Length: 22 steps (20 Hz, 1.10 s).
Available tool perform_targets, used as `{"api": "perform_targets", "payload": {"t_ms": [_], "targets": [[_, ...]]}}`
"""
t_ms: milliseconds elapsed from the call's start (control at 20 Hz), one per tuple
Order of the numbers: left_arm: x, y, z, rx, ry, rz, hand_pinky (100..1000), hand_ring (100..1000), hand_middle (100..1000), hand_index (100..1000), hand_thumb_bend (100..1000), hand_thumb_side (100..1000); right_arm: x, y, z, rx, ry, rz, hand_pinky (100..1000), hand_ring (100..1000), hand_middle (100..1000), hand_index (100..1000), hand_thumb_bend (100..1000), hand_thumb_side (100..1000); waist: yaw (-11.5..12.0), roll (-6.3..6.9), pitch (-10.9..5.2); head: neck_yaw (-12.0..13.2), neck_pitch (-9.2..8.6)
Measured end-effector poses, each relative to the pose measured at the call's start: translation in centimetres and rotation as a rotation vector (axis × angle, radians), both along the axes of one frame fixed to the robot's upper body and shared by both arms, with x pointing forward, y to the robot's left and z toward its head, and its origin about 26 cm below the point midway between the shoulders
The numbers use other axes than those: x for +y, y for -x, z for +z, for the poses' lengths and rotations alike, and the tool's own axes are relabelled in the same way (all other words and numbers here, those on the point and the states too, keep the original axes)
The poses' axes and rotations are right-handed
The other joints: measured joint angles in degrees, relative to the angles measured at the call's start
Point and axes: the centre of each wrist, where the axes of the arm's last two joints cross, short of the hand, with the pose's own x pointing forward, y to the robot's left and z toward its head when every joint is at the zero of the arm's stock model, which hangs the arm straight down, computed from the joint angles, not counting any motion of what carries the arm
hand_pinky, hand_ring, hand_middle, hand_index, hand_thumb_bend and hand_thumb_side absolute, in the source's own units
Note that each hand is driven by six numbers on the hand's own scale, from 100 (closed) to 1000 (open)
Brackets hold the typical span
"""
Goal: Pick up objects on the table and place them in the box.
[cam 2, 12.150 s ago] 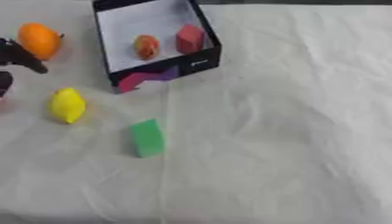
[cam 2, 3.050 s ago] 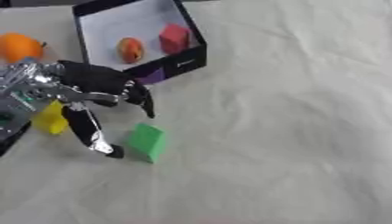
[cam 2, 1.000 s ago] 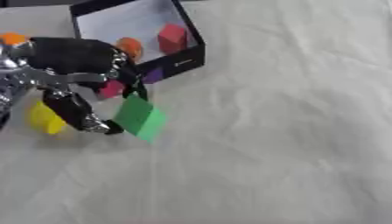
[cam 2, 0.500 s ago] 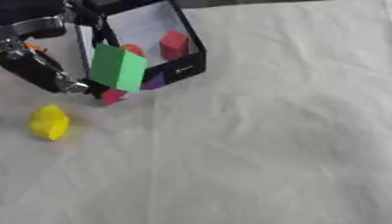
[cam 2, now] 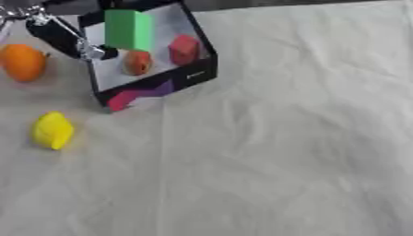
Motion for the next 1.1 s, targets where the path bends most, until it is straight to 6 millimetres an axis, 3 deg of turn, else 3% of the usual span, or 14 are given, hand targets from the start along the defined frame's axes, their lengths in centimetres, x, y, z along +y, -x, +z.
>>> {"api": "perform_targets", "payload": {"t_ms": [350, 700, 750, 800, 900, 1100], "targets": [[1.3, -3.7, -2.1, -0.008, 0.040, 0.158, 728, 538, 442, 510, 495, 100, 0.1, -0.2, 0.0, 0.006, 0.004, 0.014, 831, 789, 660, 901, 100, 682, -1.1, 0.02, 0.04, 0.7, -0.48], [1.8, -5.4, -4.3, 0.000, 0.029, 0.228, 739, 565, 471, 545, 506, 106, 0.3, -0.4, 0.1, 0.008, 0.008, 0.027, 831, 789, 660, 901, 100, 682, -1.9, 0.02, 0.05, 0.7, -0.51], [1.8, -5.5, -4.5, 0.000, 0.029, 0.233, 747, 586, 500, 582, 510, 114, 0.3, -0.4, 0.1, 0.007, 0.008, 0.028, 830, 789, 660, 901, 100, 683, -1.9, 0.02, 0.05, 0.7, -0.51], [1.9, -5.7, -4.7, 0.001, 0.028, 0.237, 771, 648, 583, 694, 521, 132, 0.3, -0.4, 0.1, 0.007, 0.009, 0.028, 830, 789, 660, 901, 100, 685, -1.9, 0.02, 0.05, 0.8, -0.51], [1.9, -5.8, -5.0, 0.005, 0.022, 0.241, 816, 737, 693, 814, 544, 154, 0.3, -0.4, 0.0, 0.009, 0.008, 0.027, 830, 788, 660, 902, 100, 684, -1.9, 0.02, 0.05, 0.8, -0.51], [2.0, -5.9, -5.1, 0.012, 0.010, 0.239, 826, 753, 725, 844, 551, 154, 0.2, -0.5, 0.0, 0.012, 0.007, 0.027, 830, 788, 660, 902, 100, 685, -1.9, 0.02, 0.05, 0.8, -0.51]]}}
